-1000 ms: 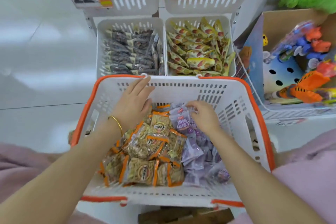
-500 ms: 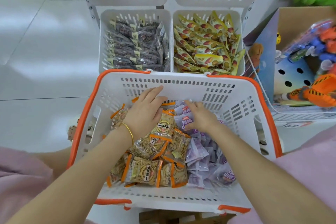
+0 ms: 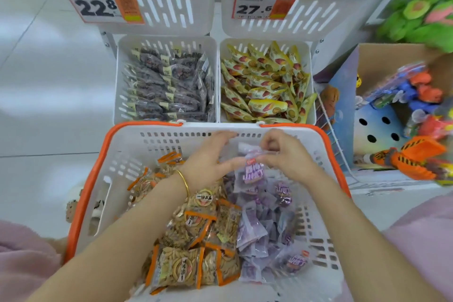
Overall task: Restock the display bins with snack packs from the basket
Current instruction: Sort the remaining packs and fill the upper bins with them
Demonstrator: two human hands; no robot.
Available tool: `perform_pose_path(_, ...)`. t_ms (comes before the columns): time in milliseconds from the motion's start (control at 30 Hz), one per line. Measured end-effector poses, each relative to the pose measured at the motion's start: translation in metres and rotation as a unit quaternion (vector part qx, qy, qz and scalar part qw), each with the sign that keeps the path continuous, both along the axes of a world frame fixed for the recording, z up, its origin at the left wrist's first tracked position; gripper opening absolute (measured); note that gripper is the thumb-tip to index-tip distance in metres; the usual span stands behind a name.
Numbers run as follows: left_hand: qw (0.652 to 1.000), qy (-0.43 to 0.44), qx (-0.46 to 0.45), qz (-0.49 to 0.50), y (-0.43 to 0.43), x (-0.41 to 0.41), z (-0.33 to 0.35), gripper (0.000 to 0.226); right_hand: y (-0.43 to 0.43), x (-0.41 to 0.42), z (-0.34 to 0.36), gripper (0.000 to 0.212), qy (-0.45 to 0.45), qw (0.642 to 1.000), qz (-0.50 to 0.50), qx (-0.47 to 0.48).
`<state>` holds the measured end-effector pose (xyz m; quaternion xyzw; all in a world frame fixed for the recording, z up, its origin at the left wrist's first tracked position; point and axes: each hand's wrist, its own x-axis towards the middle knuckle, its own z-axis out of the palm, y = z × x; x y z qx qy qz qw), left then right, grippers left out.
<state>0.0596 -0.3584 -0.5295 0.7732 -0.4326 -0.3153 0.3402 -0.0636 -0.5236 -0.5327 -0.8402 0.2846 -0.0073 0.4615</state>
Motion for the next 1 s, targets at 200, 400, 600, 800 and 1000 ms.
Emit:
perform_pose_path(200,0.974,0.179,-0.140,-0.005,-0.013,-0.020,0.039,0.072,0.004,0.002,0.073,0.025,-0.156,0.984,-0.050,0.075)
perform_pose_path(400,0.983,0.113,-0.140,-0.031,-0.022,0.016,0.084,0.059,0.005,0.010,0.124,0.046,-0.158,0.974,-0.014,0.165)
perform_pose_path(600,0.987,0.018,-0.149,-0.064,-0.050,0.058,0.148,0.046,-0.018,0.049,0.191,0.068,-0.140,0.980,0.040,0.137)
perform_pose_path(800,0.961,-0.156,-0.216,0.069,-0.087,0.094,0.196,0.072,-0.063,0.113,0.243,0.041,-0.287,0.956,-0.063,-0.002)
perform_pose_path(1000,0.912,-0.397,-0.065,0.080,-0.089,0.137,0.164,0.077,-0.113,0.187,0.216,0.055,-0.166,0.957,-0.044,-0.233)
